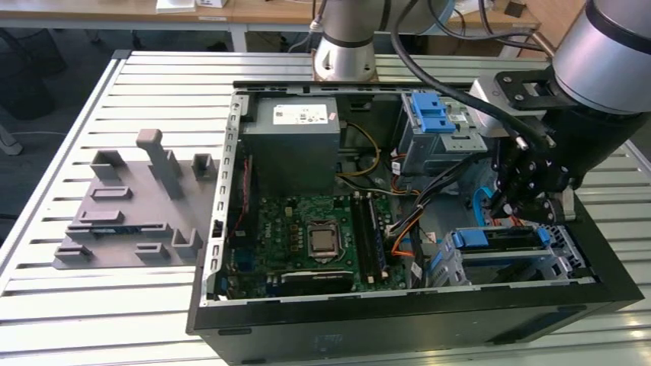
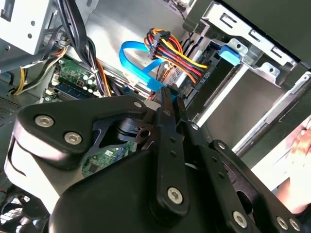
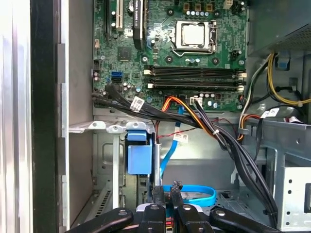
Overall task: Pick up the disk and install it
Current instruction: 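Insert the second disk wire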
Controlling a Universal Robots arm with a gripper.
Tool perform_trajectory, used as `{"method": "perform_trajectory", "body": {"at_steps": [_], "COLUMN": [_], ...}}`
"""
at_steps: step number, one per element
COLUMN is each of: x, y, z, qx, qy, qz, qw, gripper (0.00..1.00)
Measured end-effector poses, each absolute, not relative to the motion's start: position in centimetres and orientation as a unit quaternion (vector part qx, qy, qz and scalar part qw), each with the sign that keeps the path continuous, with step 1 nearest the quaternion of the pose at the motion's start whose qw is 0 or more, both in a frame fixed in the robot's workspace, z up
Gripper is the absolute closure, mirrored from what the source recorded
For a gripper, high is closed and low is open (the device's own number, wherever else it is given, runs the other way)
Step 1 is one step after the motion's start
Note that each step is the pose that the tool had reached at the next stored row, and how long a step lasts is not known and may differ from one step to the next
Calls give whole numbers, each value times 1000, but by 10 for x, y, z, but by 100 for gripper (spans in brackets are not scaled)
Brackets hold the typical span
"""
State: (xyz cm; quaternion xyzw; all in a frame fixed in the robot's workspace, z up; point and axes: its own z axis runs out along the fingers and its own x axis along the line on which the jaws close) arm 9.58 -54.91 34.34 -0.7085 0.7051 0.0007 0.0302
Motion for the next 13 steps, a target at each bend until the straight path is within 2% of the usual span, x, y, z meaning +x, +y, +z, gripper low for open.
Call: {"method": "perform_trajectory", "body": {"at_steps": [13], "x": [96], "y": [-562], "z": [341], "qx": [-710], "qy": [703], "qz": [0], "qw": [31], "gripper": [84]}}
